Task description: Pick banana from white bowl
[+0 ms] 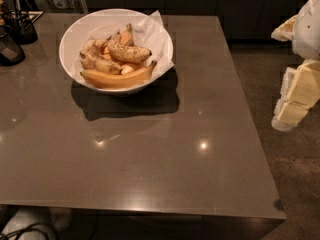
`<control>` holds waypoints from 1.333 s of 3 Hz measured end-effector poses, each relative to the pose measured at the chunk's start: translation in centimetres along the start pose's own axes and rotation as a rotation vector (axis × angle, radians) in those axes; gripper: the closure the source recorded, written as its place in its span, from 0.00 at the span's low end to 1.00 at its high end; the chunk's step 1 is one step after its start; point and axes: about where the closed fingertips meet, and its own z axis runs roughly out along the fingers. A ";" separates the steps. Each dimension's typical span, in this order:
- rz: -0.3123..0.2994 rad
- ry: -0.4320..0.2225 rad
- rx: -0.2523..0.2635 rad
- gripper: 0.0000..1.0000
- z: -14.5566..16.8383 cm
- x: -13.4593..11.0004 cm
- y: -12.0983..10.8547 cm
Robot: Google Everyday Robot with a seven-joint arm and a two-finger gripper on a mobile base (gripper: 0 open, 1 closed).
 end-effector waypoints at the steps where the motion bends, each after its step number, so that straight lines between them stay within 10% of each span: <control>1: -0.024 0.028 0.004 0.00 -0.5 -2.4 -0.4; 4: -0.104 0.037 0.040 0.00 0.5 -7.9 -2.2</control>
Offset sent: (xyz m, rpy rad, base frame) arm 0.0367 0.0851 0.0079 -0.1934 0.0431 0.1399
